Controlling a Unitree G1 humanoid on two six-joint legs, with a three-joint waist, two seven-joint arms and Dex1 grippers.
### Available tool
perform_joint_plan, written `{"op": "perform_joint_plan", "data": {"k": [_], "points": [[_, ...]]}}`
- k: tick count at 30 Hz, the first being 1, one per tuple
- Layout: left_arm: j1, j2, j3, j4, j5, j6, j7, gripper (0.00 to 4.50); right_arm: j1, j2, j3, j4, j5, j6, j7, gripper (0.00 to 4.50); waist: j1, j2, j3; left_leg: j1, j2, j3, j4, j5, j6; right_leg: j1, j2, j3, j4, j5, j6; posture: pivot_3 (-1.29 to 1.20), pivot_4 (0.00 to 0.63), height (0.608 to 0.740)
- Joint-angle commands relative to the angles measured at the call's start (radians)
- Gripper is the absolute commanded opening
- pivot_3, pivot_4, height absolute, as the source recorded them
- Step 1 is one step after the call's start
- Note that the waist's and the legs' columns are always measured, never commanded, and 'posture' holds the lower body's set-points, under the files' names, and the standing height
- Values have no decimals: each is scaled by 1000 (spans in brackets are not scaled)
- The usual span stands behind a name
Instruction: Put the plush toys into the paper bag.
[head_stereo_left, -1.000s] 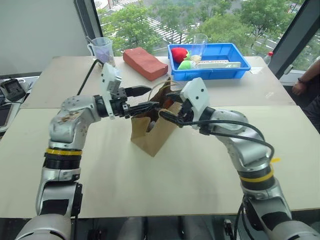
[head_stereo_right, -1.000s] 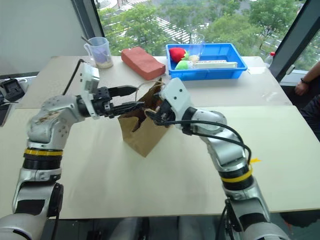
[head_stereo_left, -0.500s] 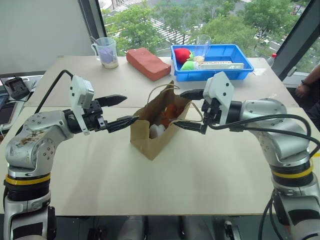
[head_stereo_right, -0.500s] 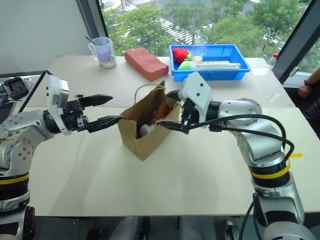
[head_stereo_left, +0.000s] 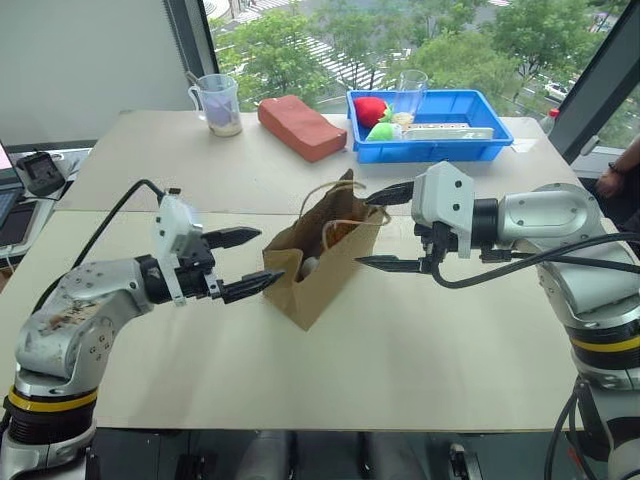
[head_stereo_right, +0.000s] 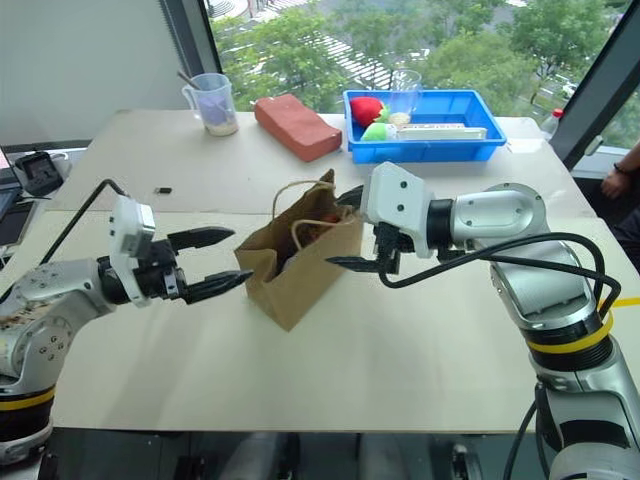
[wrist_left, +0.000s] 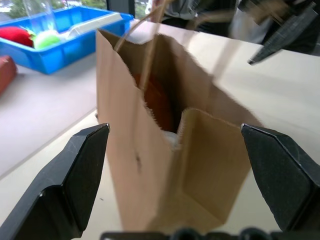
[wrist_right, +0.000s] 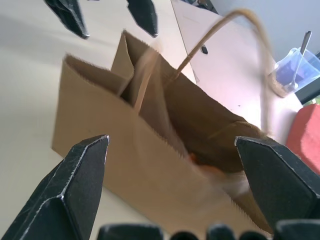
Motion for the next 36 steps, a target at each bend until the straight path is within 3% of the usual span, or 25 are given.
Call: {"op": "perform_joint_plan", "data": {"k": [1, 11, 17, 24, 36], "points": [[-5, -15, 5, -36, 0, -32, 37, 4500, -20, 7, -9, 7, -43, -81, -10, 4471, -1, 0, 0, 0, 0, 0, 0, 0, 0, 0, 0, 0, 0, 0, 0, 0, 150, 740], [114, -34, 1, -83, 9, -72, 81, 4500, -16, -66, -78, -19, 65, -38, 123, 4471, 2, 0, 0, 0, 0, 0, -1, 0, 0, 0, 0, 0, -1, 0, 0, 0, 150, 740], [124, -56, -45, -75, -12, -72, 58, 4500, -85, -143, -137, -67, 294, 235, 198, 4471, 7, 0, 0, 0, 0, 0, -1, -1, 1, 1, -1, 0, -2, 0, -1, 0, 150, 740], [104, -86, -123, -52, 42, -122, 64, 4500, -177, -119, -138, -94, 398, 376, 148, 4471, 7, 0, 0, 0, 1, 0, -1, -1, 1, 1, -1, 0, -2, 1, -1, 0, 150, 740], [81, -203, -225, 0, 223, -247, 189, 4500, -220, -83, -122, -86, 362, 356, 69, 4471, 19, 0, 0, -1, 0, 1, 0, -1, 1, 0, -1, 0, -2, 1, -1, 0, 150, 740]]}}
